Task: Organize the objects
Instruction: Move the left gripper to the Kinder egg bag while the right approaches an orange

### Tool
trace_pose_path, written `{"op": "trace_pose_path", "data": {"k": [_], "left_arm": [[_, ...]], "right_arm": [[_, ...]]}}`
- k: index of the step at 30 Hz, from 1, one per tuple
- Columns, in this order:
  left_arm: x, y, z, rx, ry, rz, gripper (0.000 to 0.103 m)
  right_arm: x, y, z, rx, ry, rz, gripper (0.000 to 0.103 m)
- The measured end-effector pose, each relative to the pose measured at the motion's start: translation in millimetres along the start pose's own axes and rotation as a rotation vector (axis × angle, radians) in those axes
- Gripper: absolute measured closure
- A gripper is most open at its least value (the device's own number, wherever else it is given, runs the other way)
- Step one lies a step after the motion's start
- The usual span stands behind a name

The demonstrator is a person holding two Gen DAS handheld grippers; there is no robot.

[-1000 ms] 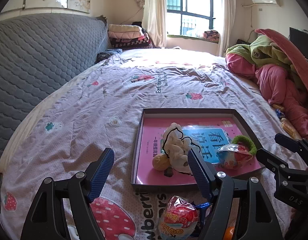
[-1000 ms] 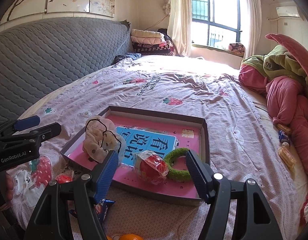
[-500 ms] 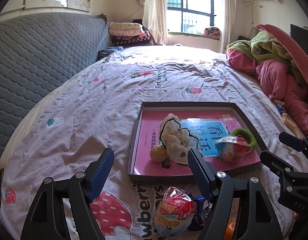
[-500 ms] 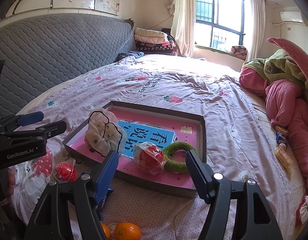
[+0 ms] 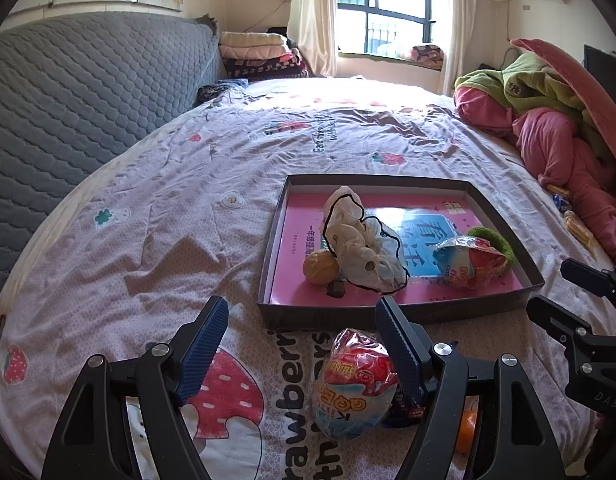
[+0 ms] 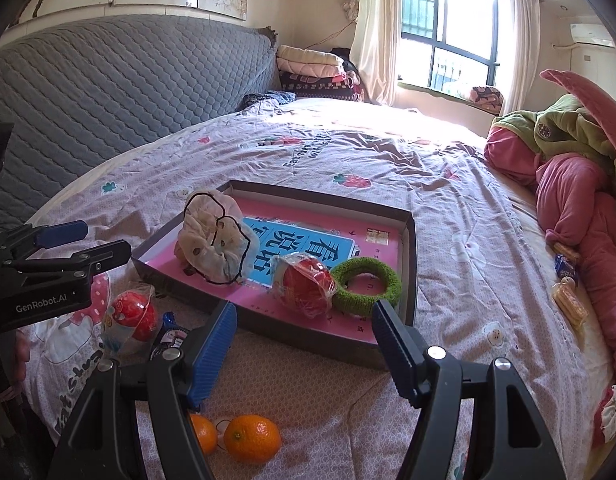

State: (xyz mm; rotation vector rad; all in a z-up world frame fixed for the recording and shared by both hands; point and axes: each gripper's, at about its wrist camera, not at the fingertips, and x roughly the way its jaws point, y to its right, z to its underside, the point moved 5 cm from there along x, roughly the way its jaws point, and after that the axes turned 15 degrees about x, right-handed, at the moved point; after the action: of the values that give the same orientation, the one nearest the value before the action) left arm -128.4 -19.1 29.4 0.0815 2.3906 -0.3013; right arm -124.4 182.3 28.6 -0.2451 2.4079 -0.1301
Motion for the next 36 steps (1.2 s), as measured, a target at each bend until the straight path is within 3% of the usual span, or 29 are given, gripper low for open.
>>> {"op": "trace_pose_path", "data": {"k": [4,13,19,36], "left_arm": [[1.3,4.6,4.5,-0.004,-0.002,0.034,0.026],[5.5,6.2,10.3,0.011,-0.013,0.031,0.026],[10.3,9.9,17.8,-0.008,-0.032,0.123,0.026],[8.3,14.4,22.9,0.018,-0.042,0.148,0.026]], "right_arm": [[-1.7,0.6,6.8,0.0,-0.015,-0.005,0.034],[-7.0,-1.1,14.1,-0.04,-0.011,0.008,0.034],[-7.0,1.5,22.4,-0.034,-0.047,-0.027,0.034],[1.6,-1.0,39.8,-0.094,-0.108,-0.025,0.034]]}}
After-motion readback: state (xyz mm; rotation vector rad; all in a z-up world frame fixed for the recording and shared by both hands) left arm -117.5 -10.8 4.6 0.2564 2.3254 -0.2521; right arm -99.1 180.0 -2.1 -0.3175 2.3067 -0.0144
